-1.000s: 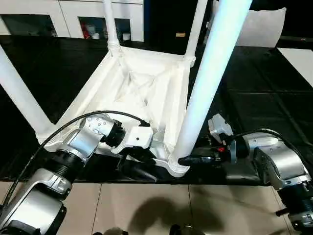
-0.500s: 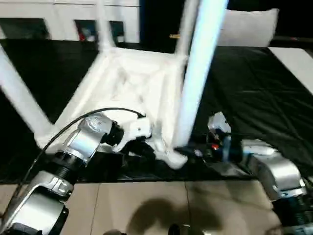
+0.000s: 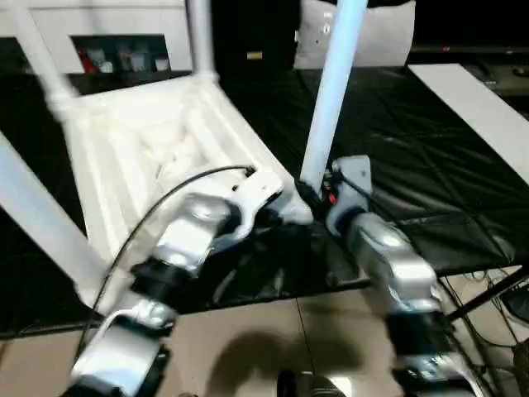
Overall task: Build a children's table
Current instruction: Rotate leg to tighten
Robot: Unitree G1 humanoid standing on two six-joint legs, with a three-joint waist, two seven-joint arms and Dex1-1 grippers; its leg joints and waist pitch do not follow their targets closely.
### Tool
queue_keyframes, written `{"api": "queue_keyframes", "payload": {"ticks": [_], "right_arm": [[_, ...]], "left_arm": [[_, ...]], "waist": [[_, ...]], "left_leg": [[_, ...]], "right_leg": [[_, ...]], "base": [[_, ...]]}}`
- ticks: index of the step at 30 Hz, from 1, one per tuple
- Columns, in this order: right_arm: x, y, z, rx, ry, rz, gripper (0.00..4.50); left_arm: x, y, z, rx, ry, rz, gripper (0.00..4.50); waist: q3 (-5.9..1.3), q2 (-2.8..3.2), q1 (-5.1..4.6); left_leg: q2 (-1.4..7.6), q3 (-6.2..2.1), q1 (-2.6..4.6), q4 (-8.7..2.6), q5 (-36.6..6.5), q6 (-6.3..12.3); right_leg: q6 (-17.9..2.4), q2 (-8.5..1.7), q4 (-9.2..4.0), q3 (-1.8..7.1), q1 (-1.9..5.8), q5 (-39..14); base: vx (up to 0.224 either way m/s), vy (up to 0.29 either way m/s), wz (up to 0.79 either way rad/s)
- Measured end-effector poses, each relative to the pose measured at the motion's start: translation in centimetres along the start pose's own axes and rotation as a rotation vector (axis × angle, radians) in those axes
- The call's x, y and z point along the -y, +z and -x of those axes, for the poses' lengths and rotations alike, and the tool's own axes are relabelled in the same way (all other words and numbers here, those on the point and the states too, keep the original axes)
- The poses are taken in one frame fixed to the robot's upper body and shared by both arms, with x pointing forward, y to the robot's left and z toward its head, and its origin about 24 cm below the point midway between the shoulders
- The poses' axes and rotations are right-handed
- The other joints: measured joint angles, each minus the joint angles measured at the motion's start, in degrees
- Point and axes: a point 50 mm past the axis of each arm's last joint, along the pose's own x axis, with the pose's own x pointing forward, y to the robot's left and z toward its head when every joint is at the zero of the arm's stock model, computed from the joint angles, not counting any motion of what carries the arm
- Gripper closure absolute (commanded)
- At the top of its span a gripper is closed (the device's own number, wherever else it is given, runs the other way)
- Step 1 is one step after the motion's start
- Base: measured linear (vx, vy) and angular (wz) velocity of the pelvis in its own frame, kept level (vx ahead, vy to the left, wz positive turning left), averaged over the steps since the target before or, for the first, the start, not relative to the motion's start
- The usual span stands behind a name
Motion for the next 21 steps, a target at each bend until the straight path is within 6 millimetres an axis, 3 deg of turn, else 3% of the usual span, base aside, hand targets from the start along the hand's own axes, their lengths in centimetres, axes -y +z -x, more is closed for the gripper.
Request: {"api": "queue_keyframes", "payload": {"ticks": [9, 10, 16, 21], "right_arm": [[0.1, 0.6, 0.0, 0.075, 0.021, -0.001, 1.29], [0.2, 0.5, 0.1, 0.072, 0.036, 0.000, 1.03], [2.4, -0.3, 2.2, 0.045, 0.207, 0.104, 0.71], [3.6, 1.2, 3.9, 0.065, 0.404, 0.208, 0.24]], "left_arm": [[0.1, 0.7, 0.1, 0.044, 0.008, -0.024, 4.50], [0.0, 0.6, 0.2, 0.044, 0.002, -0.021, 4.50], [-0.1, -0.5, 1.2, 0.051, -0.096, -0.078, 4.50], [-0.7, -1.3, 2.2, 0.031, -0.182, -0.162, 4.50]], "waist": [[-0.02, 0.04, 1.01], [-0.02, 0.04, 1.14], [0.16, 0.32, 2.56], [0.17, 0.33, 3.25]], "left_leg": [[0.06, 0.03, -0.62, -0.13, -0.15, 0.51], [0.08, 0.04, -0.62, -0.05, -0.15, 0.51], [0.12, 0.04, -0.53, 0.14, -0.12, 0.48], [0.16, 0.05, -0.45, 0.19, -0.11, 0.47]], "right_leg": [[-0.55, 0.06, 0.76, -0.02, -1.27, 0.06], [-0.56, 0.06, 0.86, -0.02, -1.31, 0.05], [-0.54, 0.06, 0.94, -0.01, -1.20, 0.15], [-0.47, 0.06, 0.95, -0.02, -0.96, 0.19]], "base": [[0.028, -0.008, 0.01], [0.000, 0.000, 0.00], [0.000, 0.000, 0.00], [0.000, 0.000, 0.00]]}}
